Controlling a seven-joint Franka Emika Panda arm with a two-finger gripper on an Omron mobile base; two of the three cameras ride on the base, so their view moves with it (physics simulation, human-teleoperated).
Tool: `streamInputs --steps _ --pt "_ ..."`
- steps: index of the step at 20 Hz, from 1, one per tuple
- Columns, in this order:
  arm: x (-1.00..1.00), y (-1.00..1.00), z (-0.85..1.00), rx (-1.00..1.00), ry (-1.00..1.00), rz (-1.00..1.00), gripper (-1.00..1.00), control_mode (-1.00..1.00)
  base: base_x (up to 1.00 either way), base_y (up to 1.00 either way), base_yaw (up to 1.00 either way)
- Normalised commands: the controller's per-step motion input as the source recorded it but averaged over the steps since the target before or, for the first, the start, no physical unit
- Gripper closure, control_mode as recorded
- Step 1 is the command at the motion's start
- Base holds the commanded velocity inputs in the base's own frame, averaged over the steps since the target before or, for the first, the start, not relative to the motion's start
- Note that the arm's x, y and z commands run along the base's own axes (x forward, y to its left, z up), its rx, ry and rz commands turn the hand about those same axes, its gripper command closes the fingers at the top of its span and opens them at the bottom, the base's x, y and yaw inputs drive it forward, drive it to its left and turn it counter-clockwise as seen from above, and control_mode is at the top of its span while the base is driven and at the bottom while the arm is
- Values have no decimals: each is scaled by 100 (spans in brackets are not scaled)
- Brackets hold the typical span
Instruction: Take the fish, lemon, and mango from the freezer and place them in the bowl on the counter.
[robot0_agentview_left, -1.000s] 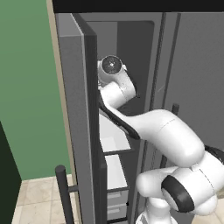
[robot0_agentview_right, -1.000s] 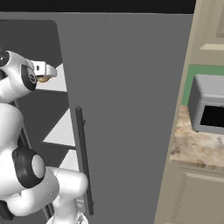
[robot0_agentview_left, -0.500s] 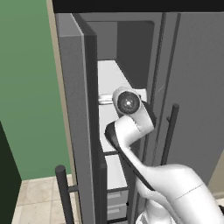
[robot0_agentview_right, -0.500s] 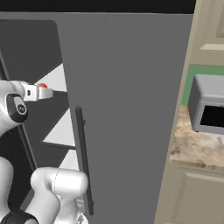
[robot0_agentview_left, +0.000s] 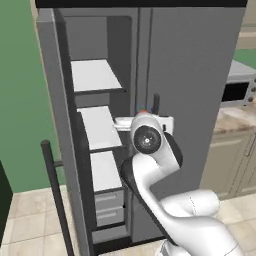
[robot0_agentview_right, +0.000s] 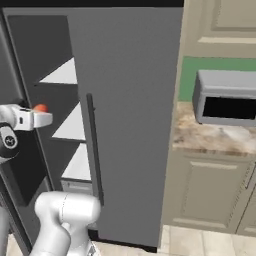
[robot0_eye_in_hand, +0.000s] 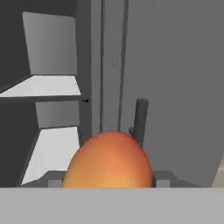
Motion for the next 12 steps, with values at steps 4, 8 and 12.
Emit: streamInputs --steps 4,8,12 --pt "0 0 0 0 0 0 100 100 -96 -100 -29" --pt "0 0 0 0 0 0 100 100 -24 -100 -21" --pt "0 0 0 0 0 0 100 100 8 -100 -9"
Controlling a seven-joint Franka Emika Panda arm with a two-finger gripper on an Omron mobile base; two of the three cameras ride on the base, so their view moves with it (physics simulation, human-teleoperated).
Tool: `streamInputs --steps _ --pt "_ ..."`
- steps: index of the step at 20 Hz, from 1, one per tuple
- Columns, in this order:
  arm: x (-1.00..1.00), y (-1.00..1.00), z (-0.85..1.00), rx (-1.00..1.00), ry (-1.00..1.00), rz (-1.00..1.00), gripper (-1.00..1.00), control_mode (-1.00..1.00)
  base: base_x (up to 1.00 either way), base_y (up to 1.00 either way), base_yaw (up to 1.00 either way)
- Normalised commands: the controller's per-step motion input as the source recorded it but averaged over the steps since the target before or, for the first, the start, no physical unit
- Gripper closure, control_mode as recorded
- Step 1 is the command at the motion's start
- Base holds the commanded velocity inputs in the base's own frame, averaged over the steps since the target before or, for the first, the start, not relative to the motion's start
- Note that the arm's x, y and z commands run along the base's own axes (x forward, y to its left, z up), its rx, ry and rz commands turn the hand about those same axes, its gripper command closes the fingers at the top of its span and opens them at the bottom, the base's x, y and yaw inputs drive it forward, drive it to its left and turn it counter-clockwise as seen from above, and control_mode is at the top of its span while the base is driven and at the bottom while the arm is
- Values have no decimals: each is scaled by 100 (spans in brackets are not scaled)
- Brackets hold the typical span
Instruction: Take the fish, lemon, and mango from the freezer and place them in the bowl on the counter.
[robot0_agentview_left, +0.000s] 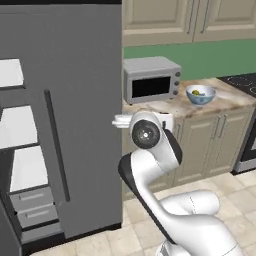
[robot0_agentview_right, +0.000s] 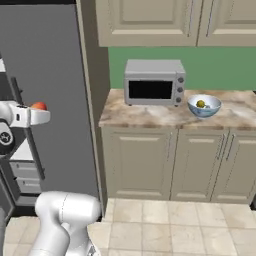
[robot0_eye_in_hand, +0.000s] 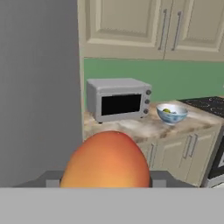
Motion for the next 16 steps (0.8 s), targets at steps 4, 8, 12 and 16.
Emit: streamInputs --steps 4,8,12,16 --pt "0 0 0 0 0 0 100 100 54 -100 1" --pt "0 0 0 0 0 0 100 100 66 -100 16" --pt "0 0 0 0 0 0 100 100 72 -100 20" --pt "0 0 0 0 0 0 100 100 85 -100 18"
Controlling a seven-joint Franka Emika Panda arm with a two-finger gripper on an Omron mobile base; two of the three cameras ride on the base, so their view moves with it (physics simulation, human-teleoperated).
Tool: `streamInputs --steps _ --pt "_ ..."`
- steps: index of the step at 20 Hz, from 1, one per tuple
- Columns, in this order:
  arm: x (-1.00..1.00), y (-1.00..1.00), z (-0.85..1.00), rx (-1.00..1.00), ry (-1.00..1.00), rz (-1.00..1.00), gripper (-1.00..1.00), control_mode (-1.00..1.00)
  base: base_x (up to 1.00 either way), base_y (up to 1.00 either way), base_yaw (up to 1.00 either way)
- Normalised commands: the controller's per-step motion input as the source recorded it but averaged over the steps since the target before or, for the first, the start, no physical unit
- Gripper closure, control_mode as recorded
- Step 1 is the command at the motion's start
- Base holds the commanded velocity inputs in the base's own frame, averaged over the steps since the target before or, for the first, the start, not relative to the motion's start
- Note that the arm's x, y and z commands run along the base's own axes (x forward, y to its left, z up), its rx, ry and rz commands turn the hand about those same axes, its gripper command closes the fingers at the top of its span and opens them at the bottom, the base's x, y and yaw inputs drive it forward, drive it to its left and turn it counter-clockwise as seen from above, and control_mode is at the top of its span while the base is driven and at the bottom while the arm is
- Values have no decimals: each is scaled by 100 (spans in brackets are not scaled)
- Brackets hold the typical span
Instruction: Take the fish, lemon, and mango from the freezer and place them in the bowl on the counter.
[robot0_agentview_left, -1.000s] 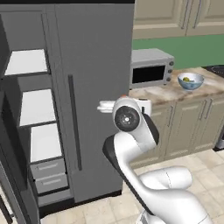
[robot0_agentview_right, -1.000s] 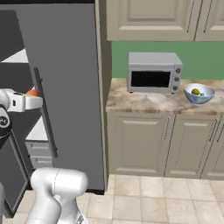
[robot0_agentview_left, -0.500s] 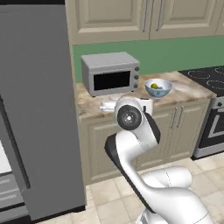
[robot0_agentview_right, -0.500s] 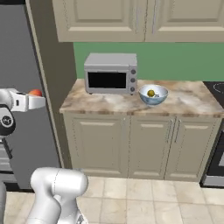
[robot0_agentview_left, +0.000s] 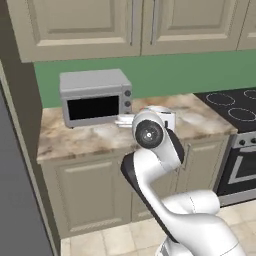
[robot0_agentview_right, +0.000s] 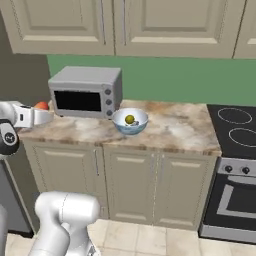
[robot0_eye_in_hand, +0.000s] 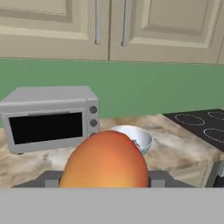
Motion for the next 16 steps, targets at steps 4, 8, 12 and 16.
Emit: streamInputs --steps 4,8,12,16 --pt "0 0 0 0 0 0 100 100 99 -100 14" --pt "0 0 0 0 0 0 100 100 100 -60 0" --pt "25 0 -7 0 6 -1 100 -100 75 -3 -2" --pt "86 -1 -9 0 28 0 100 -100 0 0 0"
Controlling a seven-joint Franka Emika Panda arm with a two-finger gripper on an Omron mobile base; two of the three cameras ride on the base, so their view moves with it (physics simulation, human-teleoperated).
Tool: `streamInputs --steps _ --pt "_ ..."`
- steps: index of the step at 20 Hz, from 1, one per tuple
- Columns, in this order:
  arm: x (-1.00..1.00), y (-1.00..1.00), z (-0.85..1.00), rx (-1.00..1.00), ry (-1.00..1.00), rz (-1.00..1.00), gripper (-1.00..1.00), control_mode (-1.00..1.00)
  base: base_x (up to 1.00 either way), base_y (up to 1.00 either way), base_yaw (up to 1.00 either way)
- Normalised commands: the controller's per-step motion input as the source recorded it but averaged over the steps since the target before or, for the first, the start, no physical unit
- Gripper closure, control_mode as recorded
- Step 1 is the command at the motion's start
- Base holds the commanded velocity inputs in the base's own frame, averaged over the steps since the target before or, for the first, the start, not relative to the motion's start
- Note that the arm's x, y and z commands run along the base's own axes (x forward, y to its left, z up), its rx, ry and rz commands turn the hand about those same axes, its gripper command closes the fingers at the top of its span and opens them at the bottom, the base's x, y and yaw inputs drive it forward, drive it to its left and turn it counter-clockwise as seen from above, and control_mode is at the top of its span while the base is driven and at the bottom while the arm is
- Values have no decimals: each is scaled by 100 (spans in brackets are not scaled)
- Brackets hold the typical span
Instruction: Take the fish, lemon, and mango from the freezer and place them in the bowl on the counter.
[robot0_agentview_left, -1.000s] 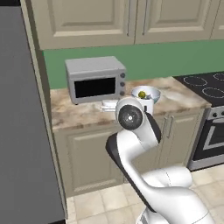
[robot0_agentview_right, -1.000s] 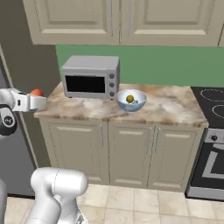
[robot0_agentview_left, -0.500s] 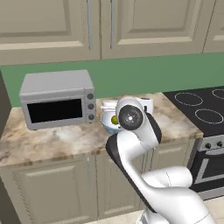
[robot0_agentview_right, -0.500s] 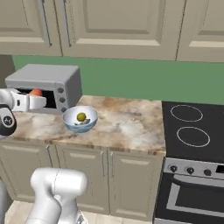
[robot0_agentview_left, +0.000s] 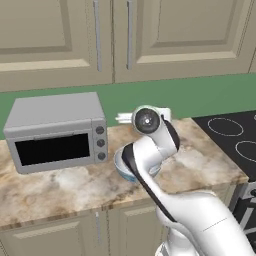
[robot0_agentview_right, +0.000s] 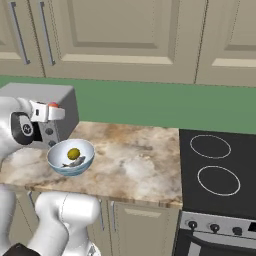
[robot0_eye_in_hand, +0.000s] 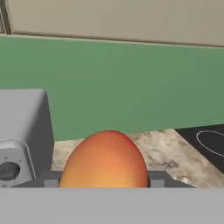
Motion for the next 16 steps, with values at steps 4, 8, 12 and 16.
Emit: streamInputs --steps 4,8,12,16 --pt "38 -3 -46 7 60 0 100 -100 0 0 0" --pt "12 -8 -55 18 51 0 100 -100 0 0 0" --pt "15 -11 -70 21 31 0 100 -100 0 0 0" --pt "26 -12 -88 16 3 0 100 -100 0 0 0"
